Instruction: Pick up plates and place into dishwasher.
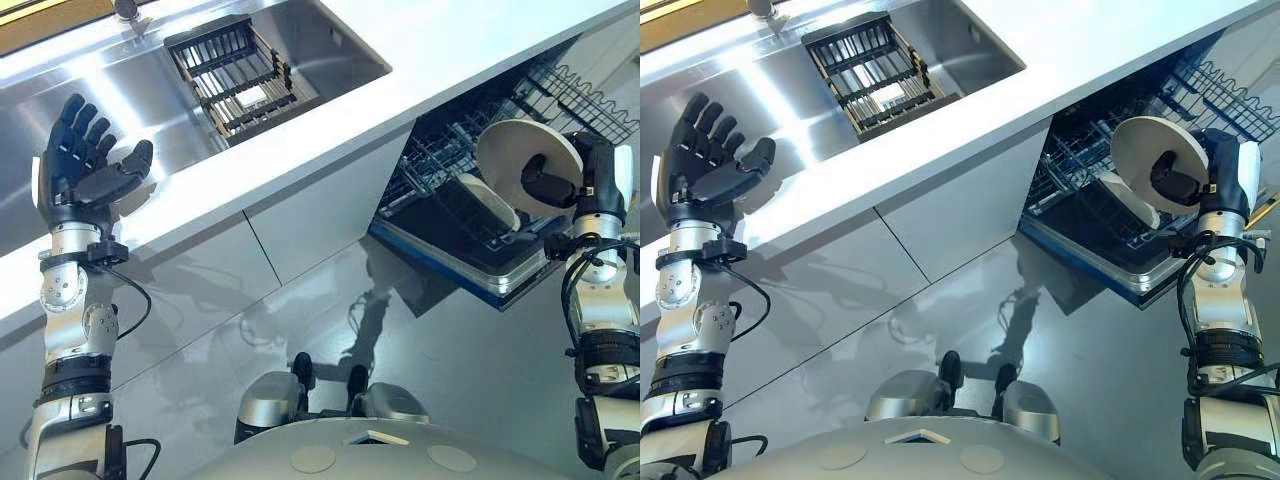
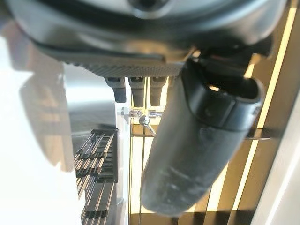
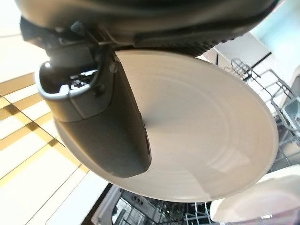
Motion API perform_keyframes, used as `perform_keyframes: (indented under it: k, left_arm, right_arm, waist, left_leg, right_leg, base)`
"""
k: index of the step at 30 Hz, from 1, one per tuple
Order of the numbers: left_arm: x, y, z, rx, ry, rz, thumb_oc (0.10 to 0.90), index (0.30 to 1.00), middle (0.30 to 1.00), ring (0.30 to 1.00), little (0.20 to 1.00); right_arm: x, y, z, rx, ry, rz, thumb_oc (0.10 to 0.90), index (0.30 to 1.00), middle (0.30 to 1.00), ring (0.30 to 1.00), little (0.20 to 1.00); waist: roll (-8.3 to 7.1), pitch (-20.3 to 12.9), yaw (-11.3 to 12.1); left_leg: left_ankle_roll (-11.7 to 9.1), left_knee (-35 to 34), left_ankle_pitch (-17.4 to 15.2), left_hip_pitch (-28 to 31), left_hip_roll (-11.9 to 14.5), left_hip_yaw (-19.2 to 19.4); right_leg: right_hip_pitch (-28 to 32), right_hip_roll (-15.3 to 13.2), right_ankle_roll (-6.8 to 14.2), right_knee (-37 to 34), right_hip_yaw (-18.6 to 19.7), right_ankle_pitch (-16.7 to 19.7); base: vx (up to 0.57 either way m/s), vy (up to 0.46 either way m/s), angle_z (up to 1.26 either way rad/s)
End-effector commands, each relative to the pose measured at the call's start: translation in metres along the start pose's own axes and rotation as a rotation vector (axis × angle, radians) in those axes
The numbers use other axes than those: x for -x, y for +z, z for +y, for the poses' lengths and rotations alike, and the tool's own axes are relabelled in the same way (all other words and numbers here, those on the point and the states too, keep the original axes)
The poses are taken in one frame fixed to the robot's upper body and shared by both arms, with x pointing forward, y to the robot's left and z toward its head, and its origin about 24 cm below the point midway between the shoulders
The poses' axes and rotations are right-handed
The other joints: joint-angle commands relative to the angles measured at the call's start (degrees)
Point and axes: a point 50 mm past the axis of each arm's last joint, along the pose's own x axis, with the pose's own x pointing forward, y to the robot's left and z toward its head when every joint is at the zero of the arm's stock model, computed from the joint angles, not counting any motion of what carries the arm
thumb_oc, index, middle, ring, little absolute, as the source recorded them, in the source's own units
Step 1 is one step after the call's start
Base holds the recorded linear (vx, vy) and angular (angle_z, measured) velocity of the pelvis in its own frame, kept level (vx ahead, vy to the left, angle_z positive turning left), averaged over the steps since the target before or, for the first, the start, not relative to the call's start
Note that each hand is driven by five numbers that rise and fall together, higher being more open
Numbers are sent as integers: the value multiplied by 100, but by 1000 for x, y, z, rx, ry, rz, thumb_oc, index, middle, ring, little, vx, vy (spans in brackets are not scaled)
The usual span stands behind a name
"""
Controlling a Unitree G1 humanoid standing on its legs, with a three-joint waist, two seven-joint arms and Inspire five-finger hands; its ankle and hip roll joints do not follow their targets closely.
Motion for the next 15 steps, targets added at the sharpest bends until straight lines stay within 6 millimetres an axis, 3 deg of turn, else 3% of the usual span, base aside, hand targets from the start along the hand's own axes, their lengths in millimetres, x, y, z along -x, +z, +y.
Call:
perform_keyframes:
  k: [1, 10, 13, 15]
  left_arm:
    - [-6, 20, 6, -85, -36, -97, 800, 900, 900, 900, 900]
    - [-29, 28, -27, -99, -176, -82, 800, 900, 900, 900, 900]
    - [-32, 29, -30, -108, -196, -66, 800, 900, 900, 900, 900]
    - [-34, 28, -33, -108, -208, -58, 800, 900, 900, 900, 900]
  right_arm:
    - [-13, 31, -24, 73, -99, -160, 100, 300, 300, 300, 200]
    - [-37, 32, -60, 143, -247, -57, 100, 300, 300, 300, 200]
    - [-36, 27, -65, 142, -278, -26, 100, 300, 300, 300, 200]
    - [-38, 25, -66, 147, -293, -1, 100, 300, 300, 300, 200]
  waist:
    - [42, -1203, -100]
    - [0, -1128, -150]
    - [-17, -1092, -145]
    - [-66, -1059, -158]
  left_leg:
    - [-6, 270, -714, -80, -263, -6]
    - [273, 759, -940, -113, -364, -316]
    - [329, 862, -1038, -47, -357, -312]
    - [311, 921, -1116, 38, -393, -285]
  right_leg:
    - [-910, -265, 535, 24, -110, 603]
    - [-1074, -271, 366, 1575, 391, 330]
    - [-1232, -348, 369, 2043, 304, 515]
    - [-1307, -335, 397, 1863, 270, 606]
  base:
    - [-81, 61, -10]
    - [7, 34, 1]
    - [154, -53, 5]
    - [292, -115, -3]
